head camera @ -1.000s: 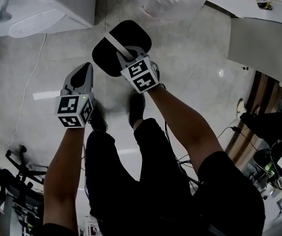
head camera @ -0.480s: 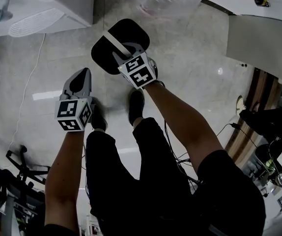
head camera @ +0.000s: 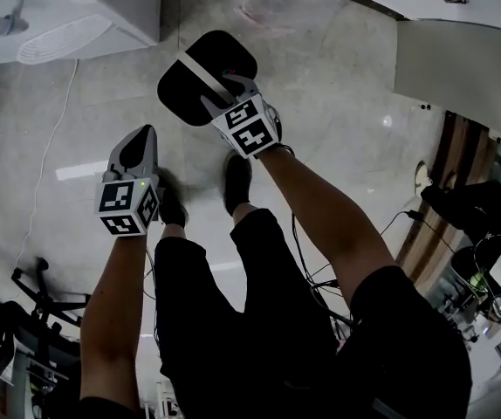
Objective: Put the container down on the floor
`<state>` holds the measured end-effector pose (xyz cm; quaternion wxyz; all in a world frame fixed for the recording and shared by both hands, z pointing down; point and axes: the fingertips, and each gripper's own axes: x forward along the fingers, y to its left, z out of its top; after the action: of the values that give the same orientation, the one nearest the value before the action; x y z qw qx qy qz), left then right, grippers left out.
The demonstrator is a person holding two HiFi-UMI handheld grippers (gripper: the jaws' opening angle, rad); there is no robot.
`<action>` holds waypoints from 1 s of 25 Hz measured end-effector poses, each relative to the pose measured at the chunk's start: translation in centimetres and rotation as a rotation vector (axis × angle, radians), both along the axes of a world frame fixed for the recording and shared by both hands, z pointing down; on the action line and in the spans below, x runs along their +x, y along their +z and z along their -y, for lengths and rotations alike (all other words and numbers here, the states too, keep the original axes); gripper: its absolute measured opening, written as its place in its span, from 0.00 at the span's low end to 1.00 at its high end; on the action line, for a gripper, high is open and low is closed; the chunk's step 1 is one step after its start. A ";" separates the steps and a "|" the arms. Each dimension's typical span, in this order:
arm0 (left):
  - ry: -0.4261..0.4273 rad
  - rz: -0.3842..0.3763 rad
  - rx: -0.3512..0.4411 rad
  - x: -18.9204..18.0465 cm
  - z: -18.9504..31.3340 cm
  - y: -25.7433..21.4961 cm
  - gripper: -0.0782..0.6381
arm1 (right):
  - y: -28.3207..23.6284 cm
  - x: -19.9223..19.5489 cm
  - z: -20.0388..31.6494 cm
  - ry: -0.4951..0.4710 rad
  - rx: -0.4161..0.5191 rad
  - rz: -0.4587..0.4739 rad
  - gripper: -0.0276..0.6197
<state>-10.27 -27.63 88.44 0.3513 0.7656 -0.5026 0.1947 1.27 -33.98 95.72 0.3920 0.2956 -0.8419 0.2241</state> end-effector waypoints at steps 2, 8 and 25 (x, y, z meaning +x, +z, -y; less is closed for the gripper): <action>0.007 0.004 0.012 0.1 0.0 -1.0 0.12 | -1.1 0.2 -0.2 -0.002 0.002 0.001 0.31; 0.050 0.033 0.042 0.1 -0.6 -4.4 0.12 | -5.1 1.2 -0.8 0.005 0.028 -0.018 0.32; 0.102 0.025 0.150 1.2 -3.2 -21.5 0.12 | -24.9 1.3 -5.5 0.140 0.084 0.131 0.30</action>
<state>-9.08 -24.43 66.89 0.2762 0.8118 -0.4806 0.1835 2.57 -28.52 70.85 0.3069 0.3545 -0.8516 0.2344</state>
